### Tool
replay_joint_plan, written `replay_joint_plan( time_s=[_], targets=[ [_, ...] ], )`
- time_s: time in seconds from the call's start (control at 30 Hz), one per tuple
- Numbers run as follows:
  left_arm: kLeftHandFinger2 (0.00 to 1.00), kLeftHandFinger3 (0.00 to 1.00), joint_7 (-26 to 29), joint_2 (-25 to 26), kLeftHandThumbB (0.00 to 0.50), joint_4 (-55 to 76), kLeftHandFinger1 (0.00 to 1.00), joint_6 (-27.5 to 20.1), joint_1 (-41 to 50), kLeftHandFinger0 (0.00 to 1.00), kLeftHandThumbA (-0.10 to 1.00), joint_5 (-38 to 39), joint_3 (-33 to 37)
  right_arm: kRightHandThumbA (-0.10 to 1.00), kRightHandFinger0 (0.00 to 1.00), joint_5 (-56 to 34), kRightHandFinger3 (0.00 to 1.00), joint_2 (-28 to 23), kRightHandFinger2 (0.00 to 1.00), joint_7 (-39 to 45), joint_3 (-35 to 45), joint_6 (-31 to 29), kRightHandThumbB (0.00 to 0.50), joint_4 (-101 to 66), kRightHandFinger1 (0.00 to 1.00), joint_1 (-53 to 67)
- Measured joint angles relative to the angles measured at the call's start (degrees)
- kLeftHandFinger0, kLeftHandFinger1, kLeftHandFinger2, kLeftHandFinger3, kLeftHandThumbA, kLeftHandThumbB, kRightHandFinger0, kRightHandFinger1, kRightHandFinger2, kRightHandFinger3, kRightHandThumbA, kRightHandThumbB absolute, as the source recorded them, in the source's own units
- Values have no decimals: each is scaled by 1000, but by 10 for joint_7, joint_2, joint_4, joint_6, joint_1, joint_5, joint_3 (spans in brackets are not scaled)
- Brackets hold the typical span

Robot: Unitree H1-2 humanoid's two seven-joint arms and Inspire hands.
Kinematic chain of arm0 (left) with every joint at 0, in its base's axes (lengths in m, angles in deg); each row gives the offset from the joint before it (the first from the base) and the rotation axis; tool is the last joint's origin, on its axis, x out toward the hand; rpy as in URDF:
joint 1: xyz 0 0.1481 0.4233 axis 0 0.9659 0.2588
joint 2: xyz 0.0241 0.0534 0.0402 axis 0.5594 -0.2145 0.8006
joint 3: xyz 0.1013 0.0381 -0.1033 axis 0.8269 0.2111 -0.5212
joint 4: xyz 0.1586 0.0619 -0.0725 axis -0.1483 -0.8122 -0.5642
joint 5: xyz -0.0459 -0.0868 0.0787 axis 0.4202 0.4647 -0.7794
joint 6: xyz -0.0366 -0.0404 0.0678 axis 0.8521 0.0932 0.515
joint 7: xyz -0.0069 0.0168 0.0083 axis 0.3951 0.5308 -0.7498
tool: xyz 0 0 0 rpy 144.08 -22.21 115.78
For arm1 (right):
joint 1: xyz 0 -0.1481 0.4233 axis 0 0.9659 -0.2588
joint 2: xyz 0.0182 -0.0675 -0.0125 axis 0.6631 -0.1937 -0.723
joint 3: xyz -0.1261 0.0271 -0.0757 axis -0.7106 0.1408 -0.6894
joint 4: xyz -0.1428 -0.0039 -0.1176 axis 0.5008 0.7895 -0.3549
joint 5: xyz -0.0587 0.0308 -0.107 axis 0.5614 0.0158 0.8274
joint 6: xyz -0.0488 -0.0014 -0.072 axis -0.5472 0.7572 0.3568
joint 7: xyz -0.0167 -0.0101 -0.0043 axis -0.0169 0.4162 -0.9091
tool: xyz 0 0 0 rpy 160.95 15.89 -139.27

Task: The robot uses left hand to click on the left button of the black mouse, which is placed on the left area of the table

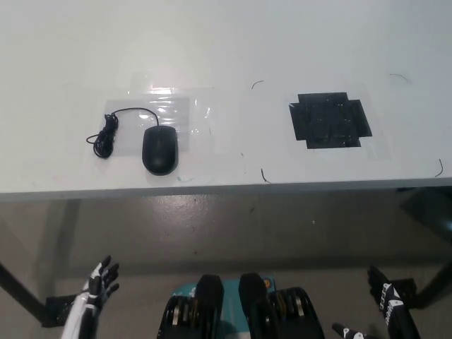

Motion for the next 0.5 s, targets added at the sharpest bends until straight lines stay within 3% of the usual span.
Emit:
replay_joint_plan(
  time_s=[0.03,0.07,0.1,0.13,0.17,0.2,0.23,0.3,0.33,0.37,0.43,0.47,0.5],
  targets=[
    [829,1000,-4,8,241,6,789,2,0,676,1000,2,0,1000,1000,0,1000,0,1000,0,0,0,194,0,1000,0],
    [662,1000,-14,29,295,19,578,6,0,475,1000,10,-1,1000,1000,0,1000,0,1000,0,0,-1,197,0,1000,1],
    [586,1000,-26,51,310,29,457,12,0,343,1000,19,-2,1000,1000,0,1000,0,1000,0,0,-1,197,0,1000,1],
    [406,1000,-36,69,281,40,240,19,0,83,1000,31,-4,1000,1000,0,1000,0,1000,0,0,-2,198,0,1000,2],
    [150,1000,-45,85,280,47,13,26,0,3,1000,42,-8,1000,1000,0,1000,0,1000,0,0,-2,190,0,1000,3],
    [40,1000,-52,97,268,53,3,32,0,1,1000,51,-11,1000,1000,0,1000,0,1000,0,0,-2,191,0,1000,3],
    [2,1000,-56,104,277,62,0,42,1,0,1000,62,-14,1000,1000,0,1000,0,1000,0,0,-2,180,0,1000,3],
    [1,1000,-65,111,266,91,0,62,3,0,1000,86,-20,1000,1000,0,1000,0,1000,0,0,-2,179,0,1000,3],
    [45,1000,-67,111,259,107,16,72,4,0,1000,94,-22,1000,1000,0,1000,0,1000,0,0,-2,179,0,1000,3],
    [214,1000,-69,110,217,128,150,82,5,0,1000,103,-23,1000,1000,0,1000,0,1000,0,0,-2,179,0,1000,3],
    [431,1000,-71,107,221,168,288,100,6,0,1000,119,-26,1000,1000,1,1000,0,1000,0,0,-2,181,0,1000,2],
    [549,1000,-71,105,241,187,302,111,5,0,1000,127,-27,1000,1000,1,1000,0,1000,-1,0,-3,182,0,1000,3],
    [573,1000,-71,102,228,210,308,123,4,0,1000,136,-29,1000,1000,1,1000,0,1000,-1,0,-3,182,0,1000,3]
  ],
)
